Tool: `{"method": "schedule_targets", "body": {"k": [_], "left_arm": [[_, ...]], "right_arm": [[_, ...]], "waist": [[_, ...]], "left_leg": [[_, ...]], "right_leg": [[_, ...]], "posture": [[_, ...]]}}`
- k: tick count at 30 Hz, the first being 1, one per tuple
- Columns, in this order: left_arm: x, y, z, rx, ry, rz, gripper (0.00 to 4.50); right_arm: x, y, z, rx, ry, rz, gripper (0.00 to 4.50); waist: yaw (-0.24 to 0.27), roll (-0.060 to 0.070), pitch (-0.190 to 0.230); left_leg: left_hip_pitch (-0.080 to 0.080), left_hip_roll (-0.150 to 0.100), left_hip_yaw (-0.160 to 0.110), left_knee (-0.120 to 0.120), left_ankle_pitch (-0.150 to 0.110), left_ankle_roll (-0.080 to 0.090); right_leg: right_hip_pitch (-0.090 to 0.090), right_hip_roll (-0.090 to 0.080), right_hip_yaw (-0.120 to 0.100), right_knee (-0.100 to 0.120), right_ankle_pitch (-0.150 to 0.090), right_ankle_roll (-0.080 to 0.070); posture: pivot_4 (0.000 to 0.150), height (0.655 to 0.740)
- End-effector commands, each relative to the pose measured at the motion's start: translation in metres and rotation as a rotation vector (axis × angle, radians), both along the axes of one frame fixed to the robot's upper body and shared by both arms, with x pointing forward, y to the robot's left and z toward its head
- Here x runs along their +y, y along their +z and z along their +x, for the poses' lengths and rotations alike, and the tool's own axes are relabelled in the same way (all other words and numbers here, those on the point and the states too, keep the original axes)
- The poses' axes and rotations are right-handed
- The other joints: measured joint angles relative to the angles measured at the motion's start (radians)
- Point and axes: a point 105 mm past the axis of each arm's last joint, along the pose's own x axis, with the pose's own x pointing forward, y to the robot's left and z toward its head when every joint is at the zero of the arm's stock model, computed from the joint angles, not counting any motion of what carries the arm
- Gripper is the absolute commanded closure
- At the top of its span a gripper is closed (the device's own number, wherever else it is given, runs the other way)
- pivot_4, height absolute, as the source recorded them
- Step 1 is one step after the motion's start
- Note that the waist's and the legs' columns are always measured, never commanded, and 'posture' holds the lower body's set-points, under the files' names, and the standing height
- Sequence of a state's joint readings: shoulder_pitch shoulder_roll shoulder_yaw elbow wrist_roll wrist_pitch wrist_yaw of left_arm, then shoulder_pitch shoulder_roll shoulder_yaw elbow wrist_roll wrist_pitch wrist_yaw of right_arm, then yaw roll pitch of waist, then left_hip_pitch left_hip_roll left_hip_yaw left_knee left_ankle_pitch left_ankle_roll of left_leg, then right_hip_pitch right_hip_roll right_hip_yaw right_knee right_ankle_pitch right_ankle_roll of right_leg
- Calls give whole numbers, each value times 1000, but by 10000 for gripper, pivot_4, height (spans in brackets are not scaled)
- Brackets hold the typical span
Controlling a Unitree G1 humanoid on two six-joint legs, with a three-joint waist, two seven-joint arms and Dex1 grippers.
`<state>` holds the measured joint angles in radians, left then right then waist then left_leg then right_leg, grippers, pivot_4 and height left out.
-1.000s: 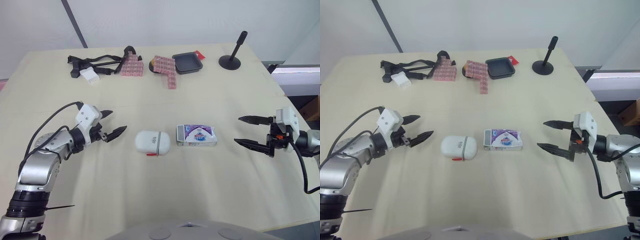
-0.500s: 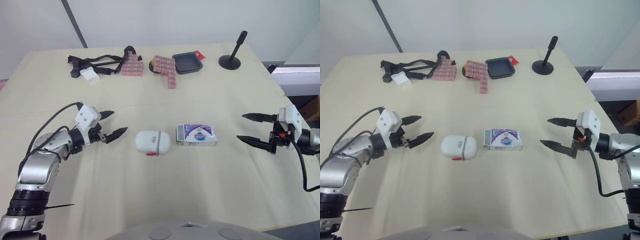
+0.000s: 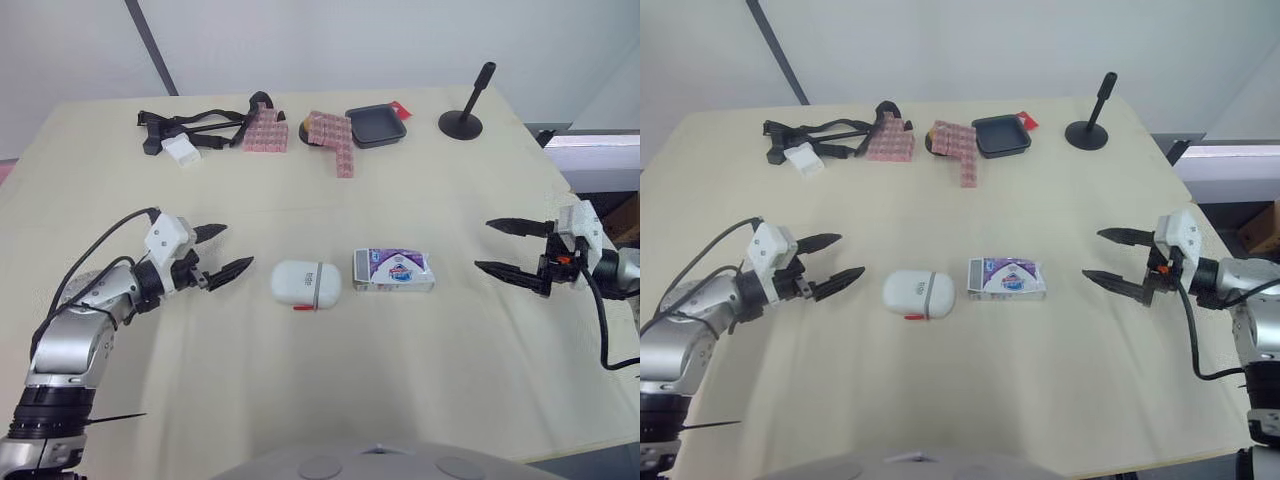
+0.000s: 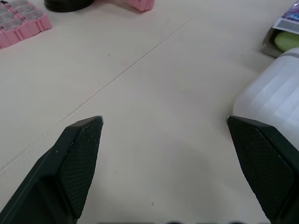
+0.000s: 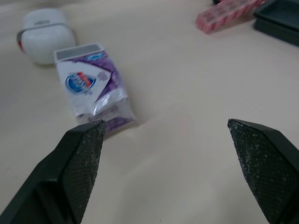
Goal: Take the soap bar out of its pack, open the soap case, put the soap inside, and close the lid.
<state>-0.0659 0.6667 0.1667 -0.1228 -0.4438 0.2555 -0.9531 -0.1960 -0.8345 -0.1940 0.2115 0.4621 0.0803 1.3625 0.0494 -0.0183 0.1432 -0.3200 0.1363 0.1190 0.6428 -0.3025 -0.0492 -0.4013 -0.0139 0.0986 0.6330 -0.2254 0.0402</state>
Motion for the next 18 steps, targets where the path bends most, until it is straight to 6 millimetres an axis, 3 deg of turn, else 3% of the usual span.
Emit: {"method": "schedule_targets", "body": {"k": [1, 9, 18], "left_arm": [[-1, 20, -5, -47, -78, -5, 0], [-26, 27, -40, -10, -364, -19, 0], [-33, 16, -59, -40, -388, -64, 0]], "right_arm": [[0, 13, -1, -28, 69, -74, 208], [16, 11, -4, 125, 213, -249, 208], [46, 10, 13, 113, 209, -368, 208]], "waist": [[-1, 0, 0], [11, 0, 0], [29, 1, 0]], "left_leg": [[0, 0, 0, 0, 0, 0], [-4, 1, 2, 2, 0, 0], [-16, 5, 2, 7, 2, -4]], "right_leg": [[0, 0, 0, 0, 0, 0], [-6, 0, -2, 7, 0, -1], [-13, 2, -4, 10, 2, 3]], "posture": [[1500, 7400], [1500, 7400], [1500, 7400]]}}
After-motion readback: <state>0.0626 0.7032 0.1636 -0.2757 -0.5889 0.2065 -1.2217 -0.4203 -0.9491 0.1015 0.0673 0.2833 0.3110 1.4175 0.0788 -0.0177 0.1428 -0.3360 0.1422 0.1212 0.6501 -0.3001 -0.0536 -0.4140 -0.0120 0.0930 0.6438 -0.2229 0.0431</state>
